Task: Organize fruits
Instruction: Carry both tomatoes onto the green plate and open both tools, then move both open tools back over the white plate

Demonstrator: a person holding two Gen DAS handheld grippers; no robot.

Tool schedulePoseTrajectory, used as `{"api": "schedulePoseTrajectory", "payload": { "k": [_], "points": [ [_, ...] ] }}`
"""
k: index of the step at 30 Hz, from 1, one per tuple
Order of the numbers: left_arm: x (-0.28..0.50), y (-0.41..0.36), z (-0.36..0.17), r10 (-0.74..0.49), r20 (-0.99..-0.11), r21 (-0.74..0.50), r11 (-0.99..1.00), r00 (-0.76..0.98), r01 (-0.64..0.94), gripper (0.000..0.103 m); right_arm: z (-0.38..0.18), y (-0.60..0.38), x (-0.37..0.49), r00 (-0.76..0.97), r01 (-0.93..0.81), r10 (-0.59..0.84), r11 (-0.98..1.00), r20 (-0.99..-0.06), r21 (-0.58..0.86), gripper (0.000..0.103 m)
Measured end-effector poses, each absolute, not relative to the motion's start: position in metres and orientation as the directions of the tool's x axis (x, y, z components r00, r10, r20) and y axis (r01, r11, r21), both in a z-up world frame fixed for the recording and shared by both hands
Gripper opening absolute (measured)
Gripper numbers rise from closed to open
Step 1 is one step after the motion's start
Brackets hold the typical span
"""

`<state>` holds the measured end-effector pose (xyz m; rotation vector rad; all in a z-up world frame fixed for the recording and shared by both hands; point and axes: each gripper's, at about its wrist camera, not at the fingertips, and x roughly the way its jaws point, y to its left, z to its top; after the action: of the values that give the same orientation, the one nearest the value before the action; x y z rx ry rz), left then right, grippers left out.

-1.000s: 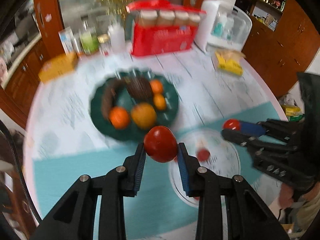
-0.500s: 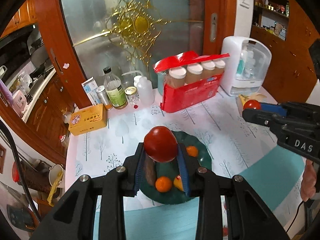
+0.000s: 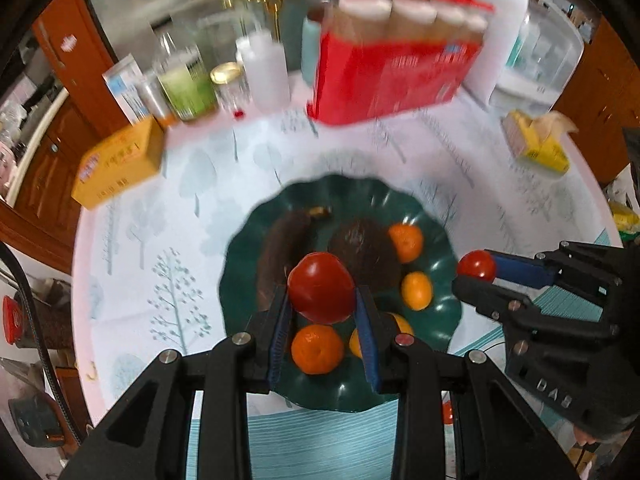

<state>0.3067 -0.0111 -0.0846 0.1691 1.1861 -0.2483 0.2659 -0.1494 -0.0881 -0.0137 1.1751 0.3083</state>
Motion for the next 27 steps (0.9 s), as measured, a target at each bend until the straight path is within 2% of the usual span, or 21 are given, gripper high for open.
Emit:
{"api": "schedulePoseTrajectory", "payload": {
  "k": [10, 11, 14, 19, 24, 27],
  "points": [
    [0.316, -0.011, -0.137, -0.075, -0.96, 0.006, 0.957, 0.268, 0.288, 0.031, -0.141, -0.136, 0.27, 0.264, -0.267, 0.221, 0.952, -0.939, 0.15, 0.027],
    [0.316, -0.01, -0.139, -0.07, -0.962, 0.01, 0.958, 0.266, 0.288, 0.033, -0.142, -0.135, 0.271, 0.265, -0.269, 0.223, 0.952, -0.938, 0.15, 0.027],
    [0.316, -0.009, -0.141, -0.066, -0.96, 0.014, 0.96, 0.271, 0.281, 0.053, -0.144, -0.136, 0.274, 0.255, -0.267, 0.244, 0.948, -0.935, 0.175, 0.029],
    [0.315, -0.002, -0.136, -0.061, -0.956, 0.012, 0.968, 0.286, 0.249, 0.06, -0.141, -0.14, 0.277, 0.262, -0.249, 0.279, 0.945, -0.924, 0.214, 0.042],
    [0.308, 0.004, -0.127, -0.075, -0.95, -0.002, 0.972, 0.302, 0.234, 0.067, -0.134, -0.143, 0.276, 0.28, -0.246, 0.288, 0.944, -0.916, 0.222, 0.043],
    [0.302, 0.005, -0.12, -0.072, -0.946, 0.003, 0.973, 0.317, 0.23, 0.068, -0.128, -0.142, 0.272, 0.301, -0.256, 0.278, 0.945, -0.912, 0.204, 0.043]
  ]
}}
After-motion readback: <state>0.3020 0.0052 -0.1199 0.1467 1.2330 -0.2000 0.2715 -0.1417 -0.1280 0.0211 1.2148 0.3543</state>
